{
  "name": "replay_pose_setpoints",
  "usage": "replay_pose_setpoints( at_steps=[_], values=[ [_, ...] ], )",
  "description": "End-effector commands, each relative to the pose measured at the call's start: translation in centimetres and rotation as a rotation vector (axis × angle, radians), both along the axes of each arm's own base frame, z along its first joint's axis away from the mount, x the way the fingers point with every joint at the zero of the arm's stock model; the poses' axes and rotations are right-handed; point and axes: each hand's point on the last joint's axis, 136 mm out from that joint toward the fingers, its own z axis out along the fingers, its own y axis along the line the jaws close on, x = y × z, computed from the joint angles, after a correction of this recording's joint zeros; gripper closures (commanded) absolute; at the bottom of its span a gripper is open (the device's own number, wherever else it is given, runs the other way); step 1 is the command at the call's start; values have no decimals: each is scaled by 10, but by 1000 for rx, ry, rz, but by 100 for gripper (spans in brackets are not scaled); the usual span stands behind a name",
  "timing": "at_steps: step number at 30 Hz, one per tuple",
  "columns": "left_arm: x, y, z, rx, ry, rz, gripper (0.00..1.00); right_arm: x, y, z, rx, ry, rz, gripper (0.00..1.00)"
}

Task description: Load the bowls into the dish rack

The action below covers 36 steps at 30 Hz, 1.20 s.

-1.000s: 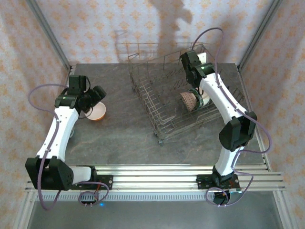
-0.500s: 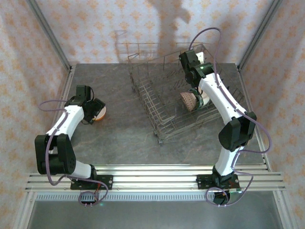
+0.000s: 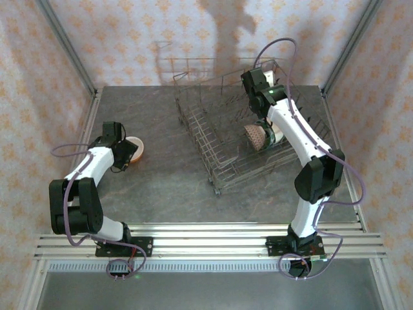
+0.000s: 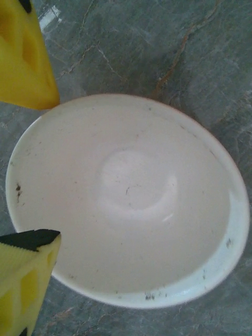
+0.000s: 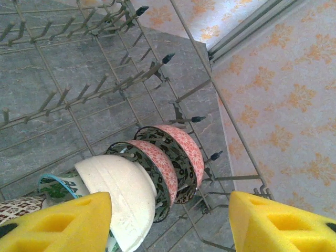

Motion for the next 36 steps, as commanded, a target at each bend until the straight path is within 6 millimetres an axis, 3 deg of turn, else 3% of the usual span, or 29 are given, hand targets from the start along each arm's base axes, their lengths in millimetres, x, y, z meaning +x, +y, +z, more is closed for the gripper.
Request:
replay_pose_setpoints(
  at_steps=[1,7,17,23,29,33,36],
  values=[
    [-8,6,-11,24,5,28,40,3,1,-7,-1,9,4,40],
    [-7,-1,-24,-8,38,-9,53,8,6,-11,24,20,10,40],
    [-6,-8,-15,-25,-10,-57,82,6,4,-4,29,-5,1,41],
    [-5,-19,-5,-67,-67,-79,91,6,5,3,44,-25,8,41],
    [7,-29,29,-81,-192,-112,100,7,19,6,127,-10,45,41],
    [25,-43,77,-44,-312,-185,100,9,34,15,220,-6,84,41],
    [40,-58,124,22,-388,-264,100,10,48,31,303,-34,134,42]
  ],
)
